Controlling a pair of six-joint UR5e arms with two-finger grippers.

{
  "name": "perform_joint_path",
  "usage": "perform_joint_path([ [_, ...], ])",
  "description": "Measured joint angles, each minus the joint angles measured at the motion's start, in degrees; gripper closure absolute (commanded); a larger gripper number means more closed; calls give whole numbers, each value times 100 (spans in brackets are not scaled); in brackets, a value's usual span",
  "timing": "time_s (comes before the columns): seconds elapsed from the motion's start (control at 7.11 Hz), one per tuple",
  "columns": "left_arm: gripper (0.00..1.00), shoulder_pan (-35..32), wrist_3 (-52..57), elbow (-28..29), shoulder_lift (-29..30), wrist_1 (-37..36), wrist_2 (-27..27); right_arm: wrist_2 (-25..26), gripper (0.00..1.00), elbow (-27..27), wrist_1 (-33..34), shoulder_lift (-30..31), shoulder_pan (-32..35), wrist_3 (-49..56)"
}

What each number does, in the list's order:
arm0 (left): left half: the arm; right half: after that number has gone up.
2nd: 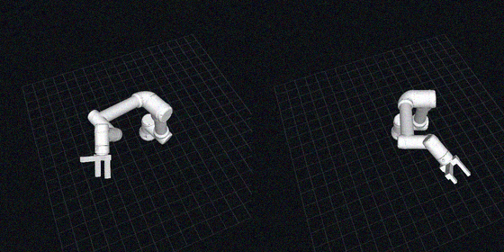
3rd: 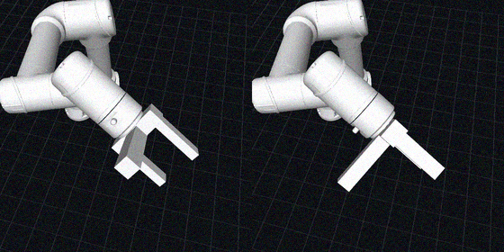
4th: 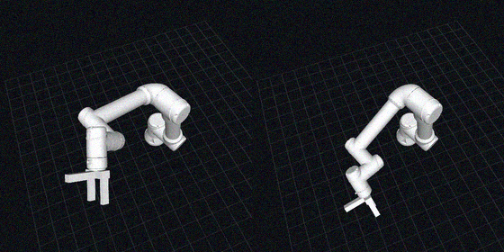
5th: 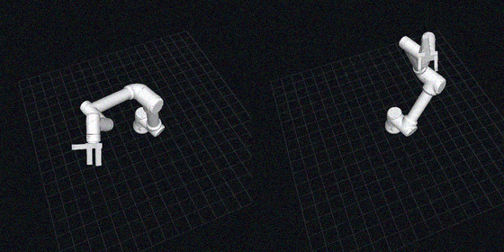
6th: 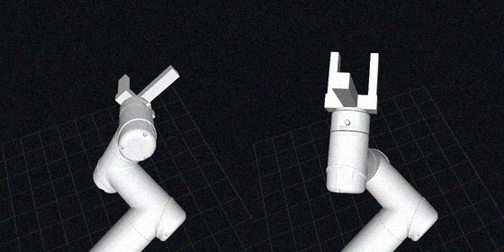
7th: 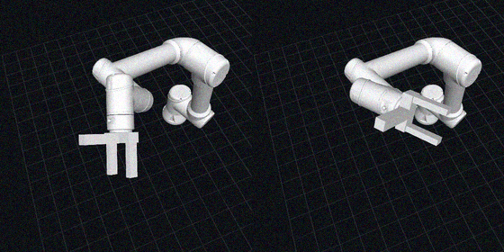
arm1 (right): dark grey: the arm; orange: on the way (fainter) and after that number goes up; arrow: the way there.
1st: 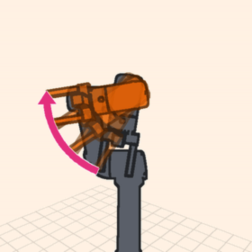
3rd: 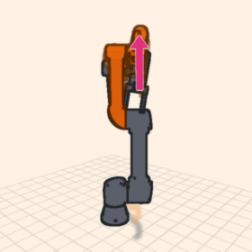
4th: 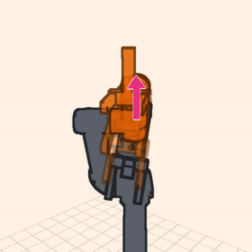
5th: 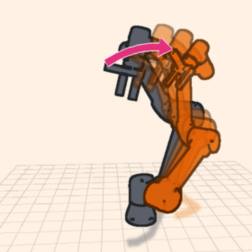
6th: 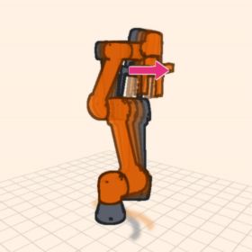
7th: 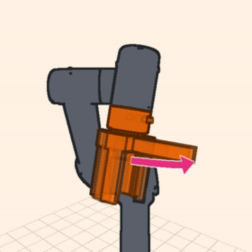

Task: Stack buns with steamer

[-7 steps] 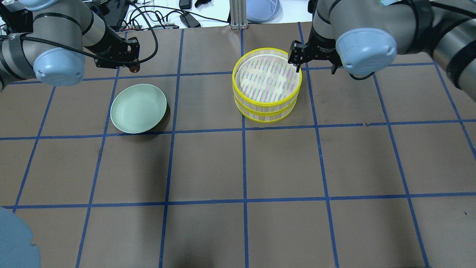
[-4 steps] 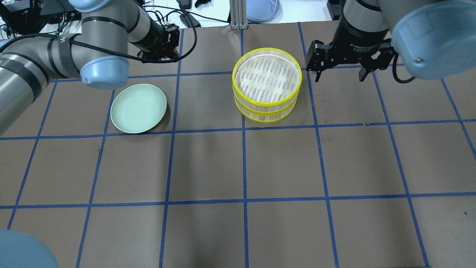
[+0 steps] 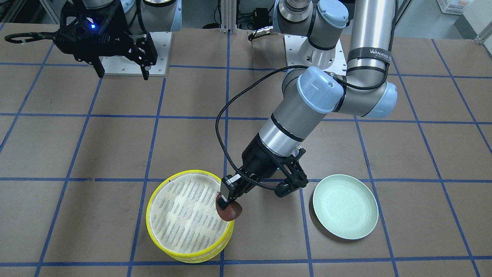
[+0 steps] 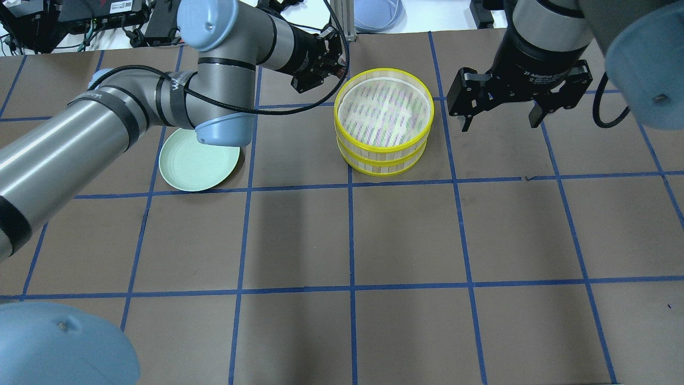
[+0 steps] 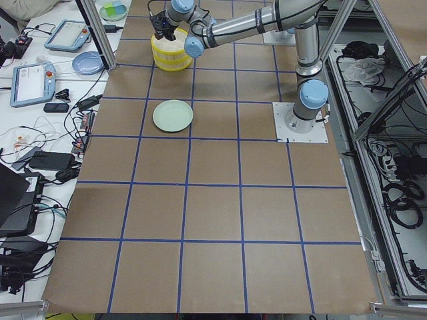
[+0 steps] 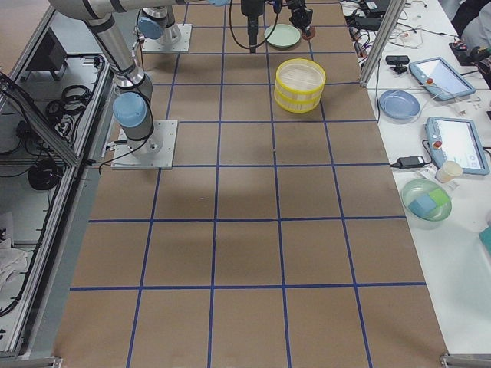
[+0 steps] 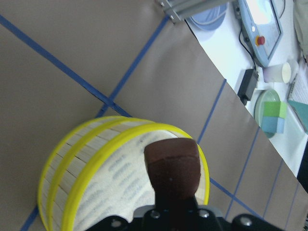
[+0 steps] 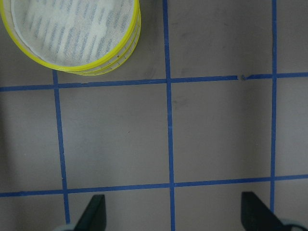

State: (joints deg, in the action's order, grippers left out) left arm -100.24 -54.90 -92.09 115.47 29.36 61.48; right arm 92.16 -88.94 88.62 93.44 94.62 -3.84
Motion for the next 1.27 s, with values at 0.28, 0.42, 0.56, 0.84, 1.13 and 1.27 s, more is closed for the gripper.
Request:
perform_joint_path([
  [0.28, 14, -249, -111, 8, 364, -128, -521, 3, 0, 140, 80, -185, -3, 311],
  [0.42, 0, -350, -261, 18, 445, -213, -569, 4, 0, 169, 89, -230, -4, 352],
  [0.56, 0, -395, -416, 56, 470, -341, -595, 6, 0, 179, 93, -247, -5, 362],
  [0.84, 0, -408, -534, 228, 476, -443, -628, 12, 0, 182, 158, -260, -5, 372],
  [1.13, 0, -364, -418, 331, 389, -448, -507, 13, 0, 171, 298, -297, -5, 373],
  [1.27, 0, -213, 80, 379, 279, -303, -370, 11, 0, 169, 320, -318, -5, 367],
])
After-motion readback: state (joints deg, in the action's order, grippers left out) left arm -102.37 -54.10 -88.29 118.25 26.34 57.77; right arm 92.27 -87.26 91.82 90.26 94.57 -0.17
